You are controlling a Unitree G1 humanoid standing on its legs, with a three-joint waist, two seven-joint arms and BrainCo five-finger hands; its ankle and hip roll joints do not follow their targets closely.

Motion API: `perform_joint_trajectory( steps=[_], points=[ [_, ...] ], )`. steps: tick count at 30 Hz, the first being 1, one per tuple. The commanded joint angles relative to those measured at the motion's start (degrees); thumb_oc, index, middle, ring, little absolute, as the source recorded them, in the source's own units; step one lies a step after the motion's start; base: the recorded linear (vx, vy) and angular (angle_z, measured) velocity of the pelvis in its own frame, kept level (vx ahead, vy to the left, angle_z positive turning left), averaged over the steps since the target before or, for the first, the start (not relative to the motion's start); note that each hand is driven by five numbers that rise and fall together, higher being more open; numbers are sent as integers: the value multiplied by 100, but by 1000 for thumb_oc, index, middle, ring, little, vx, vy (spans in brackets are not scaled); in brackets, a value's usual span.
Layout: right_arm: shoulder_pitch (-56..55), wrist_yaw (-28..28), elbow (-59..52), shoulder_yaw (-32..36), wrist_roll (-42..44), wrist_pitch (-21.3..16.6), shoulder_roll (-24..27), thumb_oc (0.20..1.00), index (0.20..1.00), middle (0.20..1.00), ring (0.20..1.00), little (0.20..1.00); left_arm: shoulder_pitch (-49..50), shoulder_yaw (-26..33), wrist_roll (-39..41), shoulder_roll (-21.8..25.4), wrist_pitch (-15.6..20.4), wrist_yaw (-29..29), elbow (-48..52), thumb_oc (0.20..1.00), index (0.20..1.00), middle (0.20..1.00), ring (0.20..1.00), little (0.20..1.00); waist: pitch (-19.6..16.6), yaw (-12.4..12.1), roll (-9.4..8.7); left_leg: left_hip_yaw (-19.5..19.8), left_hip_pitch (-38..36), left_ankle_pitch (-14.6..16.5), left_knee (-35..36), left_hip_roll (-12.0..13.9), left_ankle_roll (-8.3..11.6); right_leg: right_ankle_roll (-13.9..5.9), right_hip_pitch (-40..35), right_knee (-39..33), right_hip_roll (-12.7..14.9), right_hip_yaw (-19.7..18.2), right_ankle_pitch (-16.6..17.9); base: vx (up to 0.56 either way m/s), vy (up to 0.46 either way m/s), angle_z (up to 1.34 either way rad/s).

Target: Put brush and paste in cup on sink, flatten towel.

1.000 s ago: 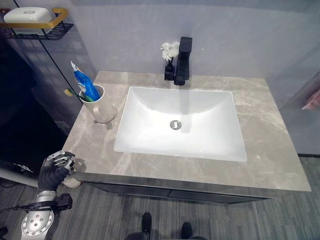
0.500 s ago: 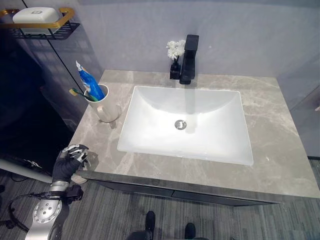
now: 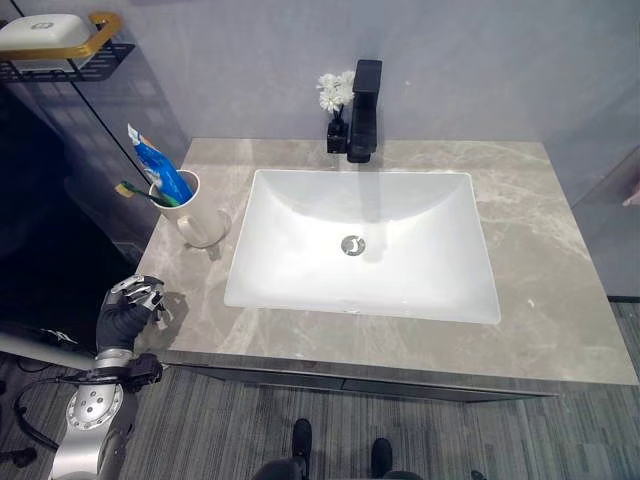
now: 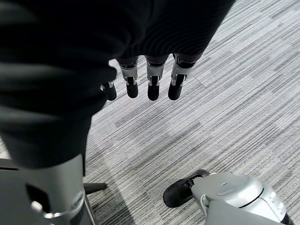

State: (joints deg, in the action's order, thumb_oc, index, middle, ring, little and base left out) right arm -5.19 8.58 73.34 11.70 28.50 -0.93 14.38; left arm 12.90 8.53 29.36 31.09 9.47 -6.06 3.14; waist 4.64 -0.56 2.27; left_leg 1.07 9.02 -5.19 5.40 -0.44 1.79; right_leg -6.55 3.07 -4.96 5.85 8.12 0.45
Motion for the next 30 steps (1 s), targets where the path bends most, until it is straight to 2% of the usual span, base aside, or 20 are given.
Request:
perform_joint_trajectory(
  steps=[1,9,20,22,30],
  points=[
    [49,-1,91,-250,27,0,-146,1000,1000,1000,1000,1000,-185,450,166,25,329,-101,86,200,200,200,200,200,49,14,-151,-104,88,195,-40,184,274,-256,475,-4,398,-117,369,0,0,0],
    [145,-29,46,-490,-65,26,-261,1000,1000,1000,1000,1000,-361,397,243,52,323,-170,-8,200,200,200,200,200,127,28,-146,-115,227,161,-40,192,295,-254,612,-4,401,-122,387,0,0,0],
    [299,111,60,-573,-121,42,-179,1000,1000,1000,1000,1000,-713,211,434,133,321,-241,-174,200,200,200,200,200,220,92,-166,-145,346,160,-40,198,294,-274,781,-4,403,-199,414,0,0,0],
    [340,102,37,-604,-94,57,-174,1000,1000,1000,1000,1000,-865,138,681,155,297,-263,-425,200,200,200,200,200,237,133,-169,-171,373,151,-40,205,300,-272,828,-4,390,-232,432,1,-1,-4],
    [343,106,-12,-605,-39,60,-192,1000,1000,1000,1000,1000,-1260,52,660,338,286,-389,-914,200,200,200,200,200,277,237,-174,-217,369,177,-40,242,309,-272,878,-4,369,-308,436,10,1,-6]
  ],
)
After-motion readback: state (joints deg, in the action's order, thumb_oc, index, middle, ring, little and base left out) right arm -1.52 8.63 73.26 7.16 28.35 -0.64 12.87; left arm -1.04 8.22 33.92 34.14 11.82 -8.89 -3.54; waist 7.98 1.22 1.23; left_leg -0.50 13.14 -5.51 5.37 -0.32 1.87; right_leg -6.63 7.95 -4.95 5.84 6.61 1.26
